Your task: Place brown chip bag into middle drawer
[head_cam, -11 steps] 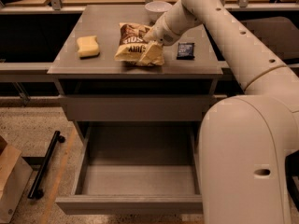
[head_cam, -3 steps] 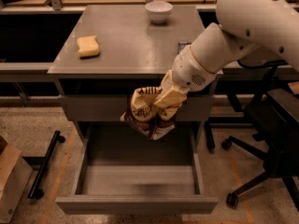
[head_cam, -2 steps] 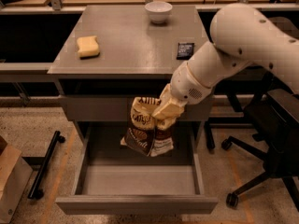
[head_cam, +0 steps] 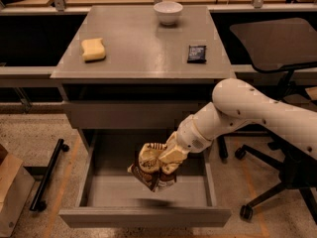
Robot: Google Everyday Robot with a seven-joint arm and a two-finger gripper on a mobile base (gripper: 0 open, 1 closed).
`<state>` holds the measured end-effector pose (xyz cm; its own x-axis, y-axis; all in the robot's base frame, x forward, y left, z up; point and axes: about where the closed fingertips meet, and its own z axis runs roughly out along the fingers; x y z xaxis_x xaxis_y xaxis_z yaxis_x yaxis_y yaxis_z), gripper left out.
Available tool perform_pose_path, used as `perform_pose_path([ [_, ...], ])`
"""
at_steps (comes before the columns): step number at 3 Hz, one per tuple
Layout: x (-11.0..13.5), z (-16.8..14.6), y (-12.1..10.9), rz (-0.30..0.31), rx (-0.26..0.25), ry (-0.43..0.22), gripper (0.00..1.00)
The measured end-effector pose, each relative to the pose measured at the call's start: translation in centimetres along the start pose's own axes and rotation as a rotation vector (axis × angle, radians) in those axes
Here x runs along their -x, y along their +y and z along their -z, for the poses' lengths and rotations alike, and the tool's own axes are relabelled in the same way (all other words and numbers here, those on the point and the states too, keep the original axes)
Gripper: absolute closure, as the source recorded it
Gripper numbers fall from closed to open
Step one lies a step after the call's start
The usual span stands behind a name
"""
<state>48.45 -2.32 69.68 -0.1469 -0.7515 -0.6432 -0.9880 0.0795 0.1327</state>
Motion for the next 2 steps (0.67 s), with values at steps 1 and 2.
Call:
perform_pose_path([
  [1, 0.0, 0.0, 0.1, 0.002, 0.003, 0.002, 1.00],
  [2, -0.6, -2.3, -0.5, 0.000, 0.022, 0.016, 1.00],
])
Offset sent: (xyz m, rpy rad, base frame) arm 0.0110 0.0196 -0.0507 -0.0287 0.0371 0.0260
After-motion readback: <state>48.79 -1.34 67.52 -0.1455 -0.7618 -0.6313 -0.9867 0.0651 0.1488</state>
